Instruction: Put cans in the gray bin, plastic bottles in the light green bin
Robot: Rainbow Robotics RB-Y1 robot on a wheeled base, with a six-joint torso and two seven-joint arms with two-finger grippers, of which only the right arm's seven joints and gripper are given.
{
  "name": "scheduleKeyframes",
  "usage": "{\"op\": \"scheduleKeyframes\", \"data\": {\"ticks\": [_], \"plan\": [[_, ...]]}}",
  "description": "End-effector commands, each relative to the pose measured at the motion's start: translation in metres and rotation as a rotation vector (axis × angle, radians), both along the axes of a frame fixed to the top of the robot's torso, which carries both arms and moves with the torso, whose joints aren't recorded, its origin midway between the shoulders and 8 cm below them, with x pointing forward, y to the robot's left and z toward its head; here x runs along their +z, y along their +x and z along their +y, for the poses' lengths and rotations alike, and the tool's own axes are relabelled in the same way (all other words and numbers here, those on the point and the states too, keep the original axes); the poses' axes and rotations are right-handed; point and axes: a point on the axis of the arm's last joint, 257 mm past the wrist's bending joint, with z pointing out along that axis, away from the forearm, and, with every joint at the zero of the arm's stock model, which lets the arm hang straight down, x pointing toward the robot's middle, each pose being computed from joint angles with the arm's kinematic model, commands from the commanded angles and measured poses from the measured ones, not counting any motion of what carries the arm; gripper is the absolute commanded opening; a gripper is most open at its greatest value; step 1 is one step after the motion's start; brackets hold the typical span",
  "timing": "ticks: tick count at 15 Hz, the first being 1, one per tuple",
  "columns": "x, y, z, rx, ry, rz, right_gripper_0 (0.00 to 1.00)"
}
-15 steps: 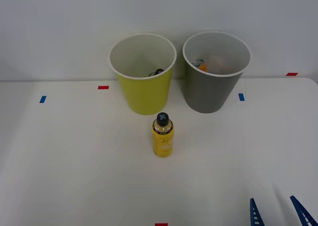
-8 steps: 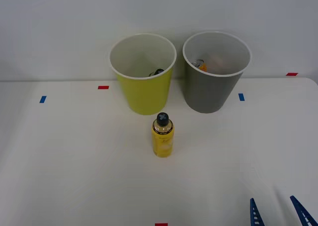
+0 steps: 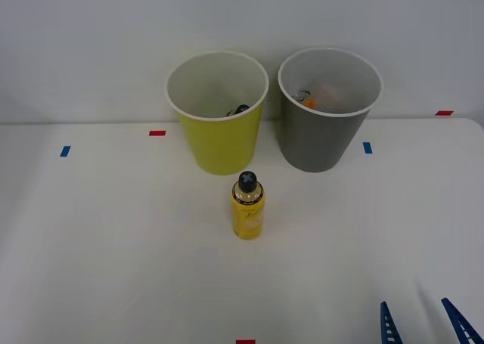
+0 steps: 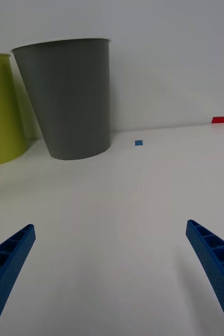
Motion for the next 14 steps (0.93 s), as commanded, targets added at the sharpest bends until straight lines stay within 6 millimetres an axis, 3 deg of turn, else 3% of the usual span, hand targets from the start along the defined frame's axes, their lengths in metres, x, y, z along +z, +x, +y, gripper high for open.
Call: {"op": "scheduleKeyframes", "data": {"ticks": [1,14], "plan": [[0.0000,0.0000,0.0000,0.000,0.000,0.000,1.00],[0.0000,0.0000,0.0000,0.000,0.000,0.000,1.00]]}}
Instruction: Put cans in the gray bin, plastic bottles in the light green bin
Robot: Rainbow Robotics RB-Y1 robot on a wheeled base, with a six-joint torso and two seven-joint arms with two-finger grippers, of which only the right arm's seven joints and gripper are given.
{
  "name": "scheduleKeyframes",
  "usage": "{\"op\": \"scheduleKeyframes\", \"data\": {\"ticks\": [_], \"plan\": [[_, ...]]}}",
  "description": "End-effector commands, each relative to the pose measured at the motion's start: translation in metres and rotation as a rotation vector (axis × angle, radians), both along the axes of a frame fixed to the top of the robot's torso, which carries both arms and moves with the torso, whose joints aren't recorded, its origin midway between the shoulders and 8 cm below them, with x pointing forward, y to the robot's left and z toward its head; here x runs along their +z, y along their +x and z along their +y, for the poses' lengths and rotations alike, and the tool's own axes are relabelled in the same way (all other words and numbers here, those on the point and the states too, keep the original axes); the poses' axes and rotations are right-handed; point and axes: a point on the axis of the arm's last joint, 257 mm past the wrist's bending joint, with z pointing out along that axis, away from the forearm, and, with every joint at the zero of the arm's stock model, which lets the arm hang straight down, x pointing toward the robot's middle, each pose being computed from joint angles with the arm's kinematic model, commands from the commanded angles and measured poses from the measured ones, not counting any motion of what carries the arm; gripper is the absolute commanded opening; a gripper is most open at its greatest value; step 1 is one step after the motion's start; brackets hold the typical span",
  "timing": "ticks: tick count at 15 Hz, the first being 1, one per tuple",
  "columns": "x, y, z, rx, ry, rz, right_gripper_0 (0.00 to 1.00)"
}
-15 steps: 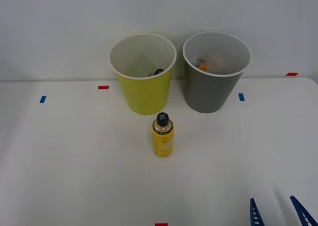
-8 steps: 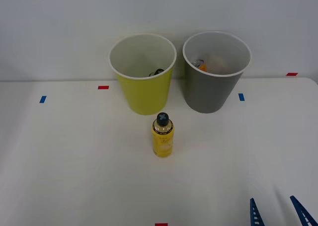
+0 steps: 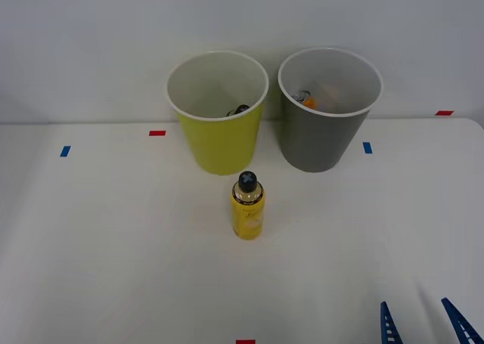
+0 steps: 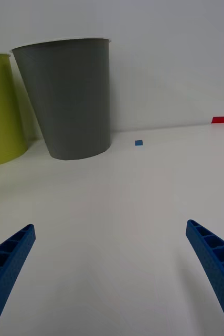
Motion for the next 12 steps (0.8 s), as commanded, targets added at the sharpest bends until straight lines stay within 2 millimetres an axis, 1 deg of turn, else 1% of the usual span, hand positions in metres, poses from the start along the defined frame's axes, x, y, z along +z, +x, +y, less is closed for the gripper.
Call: {"op": "scheduleKeyframes", "data": {"ticks": [1,12], "plan": [[0.0000,0.0000,0.0000,0.000,0.000,0.000,1.00],[0.0000,0.0000,0.0000,0.000,0.000,0.000,1.00]]}}
